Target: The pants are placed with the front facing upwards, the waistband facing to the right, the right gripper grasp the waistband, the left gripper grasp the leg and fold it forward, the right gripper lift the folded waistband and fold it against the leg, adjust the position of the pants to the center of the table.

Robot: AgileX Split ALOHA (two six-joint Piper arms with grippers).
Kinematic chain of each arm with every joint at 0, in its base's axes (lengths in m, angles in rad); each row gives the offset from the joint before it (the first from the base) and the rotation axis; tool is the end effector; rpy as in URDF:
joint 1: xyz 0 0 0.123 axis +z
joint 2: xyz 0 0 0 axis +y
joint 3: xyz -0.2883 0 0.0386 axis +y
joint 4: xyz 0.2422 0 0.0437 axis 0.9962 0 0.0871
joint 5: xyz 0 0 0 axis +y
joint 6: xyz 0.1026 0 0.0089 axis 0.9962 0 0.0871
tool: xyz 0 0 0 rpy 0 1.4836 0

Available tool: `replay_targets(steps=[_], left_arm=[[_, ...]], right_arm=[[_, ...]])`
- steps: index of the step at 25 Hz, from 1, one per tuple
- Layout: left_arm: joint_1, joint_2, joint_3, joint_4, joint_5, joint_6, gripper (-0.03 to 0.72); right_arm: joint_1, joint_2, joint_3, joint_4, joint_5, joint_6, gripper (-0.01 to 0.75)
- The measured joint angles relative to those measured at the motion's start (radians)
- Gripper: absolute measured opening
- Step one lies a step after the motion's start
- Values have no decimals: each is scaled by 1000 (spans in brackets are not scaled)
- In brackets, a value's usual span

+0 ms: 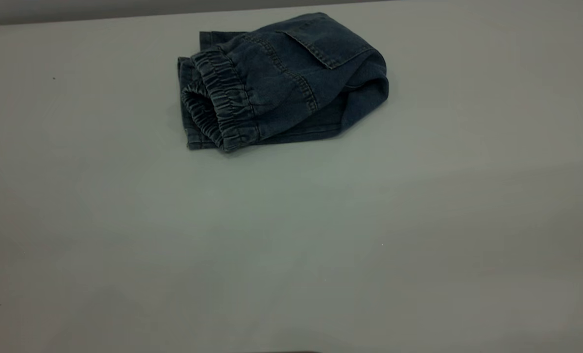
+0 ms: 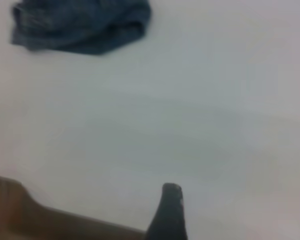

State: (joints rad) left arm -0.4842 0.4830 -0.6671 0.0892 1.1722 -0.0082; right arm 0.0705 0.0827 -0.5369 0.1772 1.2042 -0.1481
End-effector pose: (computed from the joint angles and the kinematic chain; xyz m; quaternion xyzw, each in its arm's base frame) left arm 0.0539 -0.0188 0.2980 0.2252 0.9162 -0.0369 0.3293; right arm -0.0065 0.0165 0.2687 -0.1053 0.8890 0.0711 0.4399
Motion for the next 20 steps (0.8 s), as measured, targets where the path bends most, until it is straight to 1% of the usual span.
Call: replay_targets(steps=[4,8,11,17,20], left_arm=[[0,0,42,0,-4,0,494],[0,0,81,-6,-20,0,494],[0,0,122,-49,-54,8,494],[0,-3,172,-151,-63,147,494],[0,-3,172,-165,-64,154,494]], right_arm=[[0,-2,59,-28,-48,3,589],[0,-2,62,-28,-58,8,589],[0,-2,62,-28,-60,18,589],[0,-2,62,-28,-60,22,589],[0,-2,62,-29,-60,24,589]])
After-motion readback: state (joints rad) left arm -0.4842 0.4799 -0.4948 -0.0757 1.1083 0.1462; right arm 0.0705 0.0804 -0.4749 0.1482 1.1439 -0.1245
